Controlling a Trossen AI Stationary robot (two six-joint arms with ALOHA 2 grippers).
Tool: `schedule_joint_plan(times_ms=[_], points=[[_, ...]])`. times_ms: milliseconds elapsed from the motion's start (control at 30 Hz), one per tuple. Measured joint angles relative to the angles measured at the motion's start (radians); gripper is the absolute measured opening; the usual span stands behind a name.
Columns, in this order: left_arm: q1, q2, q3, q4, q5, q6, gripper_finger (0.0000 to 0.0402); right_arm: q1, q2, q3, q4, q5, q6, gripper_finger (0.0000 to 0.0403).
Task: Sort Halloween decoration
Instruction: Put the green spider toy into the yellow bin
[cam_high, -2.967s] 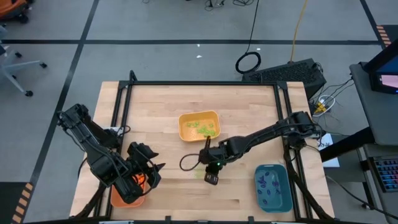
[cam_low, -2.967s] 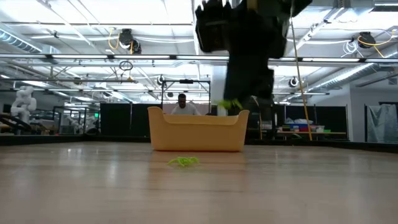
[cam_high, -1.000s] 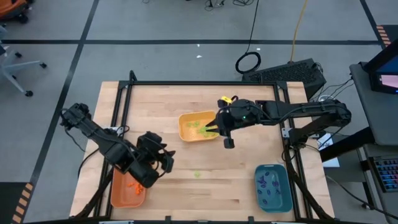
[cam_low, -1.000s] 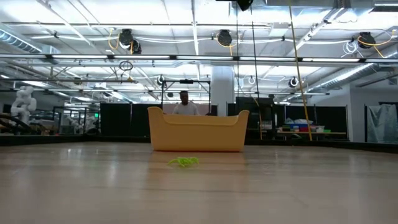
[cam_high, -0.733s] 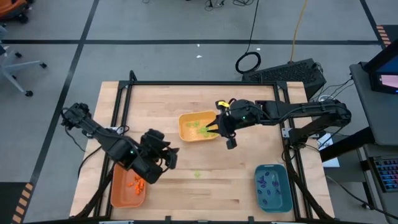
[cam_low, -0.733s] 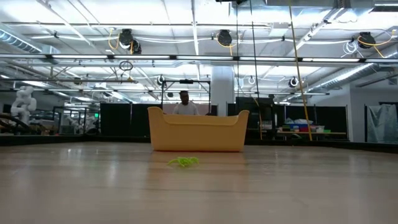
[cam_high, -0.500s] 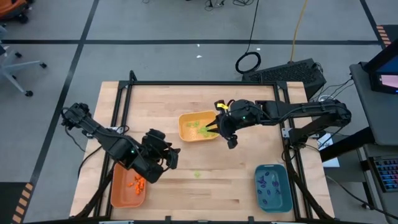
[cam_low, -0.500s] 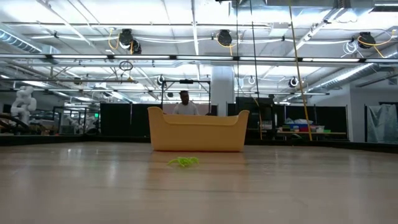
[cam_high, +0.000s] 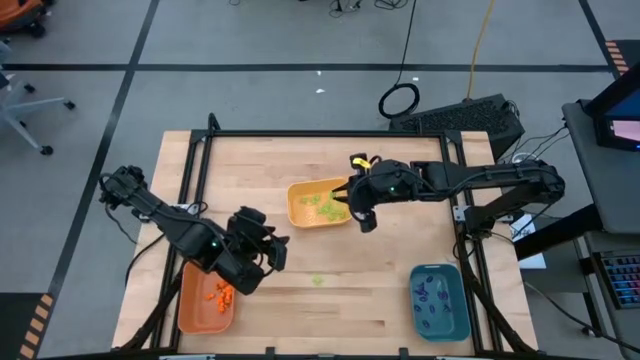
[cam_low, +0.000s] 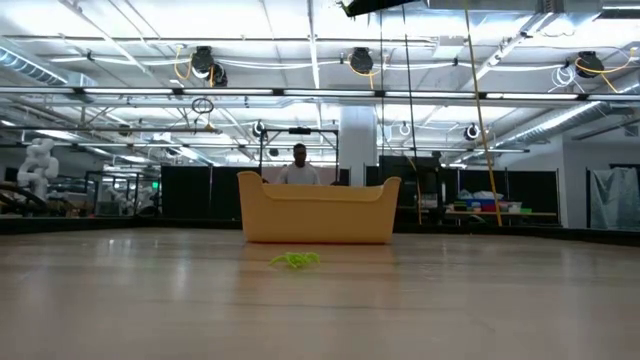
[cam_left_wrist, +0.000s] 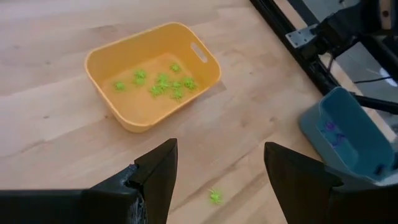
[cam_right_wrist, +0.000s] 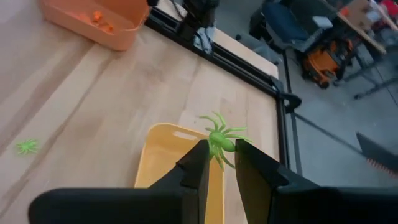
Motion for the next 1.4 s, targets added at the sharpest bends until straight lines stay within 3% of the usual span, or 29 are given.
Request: schedule_joint_plan(times_ms=[467, 767, 967, 1233, 1400], points=[[0.048, 0.009, 0.000, -0.034, -0.022, 0.055, 0.0242, -0.005, 0.000, 0.000, -0.004, 0.025, 0.228, 0.0059], [0.107, 0.009, 0.000, -0.029, -0.023, 0.076, 0.0242, -0.101, 0.049, -0.001, -0.060, 0.011, 0.536, 0.0059], [0.156, 0.009, 0.000, -0.020, -0.029, 0.079, 0.0242, -0.164, 0.138, -0.001, -0.094, -0.088, 0.602, 0.0059], [0.188, 0.009, 0.000, 0.025, -0.029, 0.080, 0.0242, -0.193, 0.254, -0.001, -0.093, -0.145, 0.662, 0.0059], [0.188, 0.009, 0.000, 0.026, -0.029, 0.080, 0.0242, -0.193, 0.298, -0.001, -0.092, -0.230, 0.667, 0.0085]])
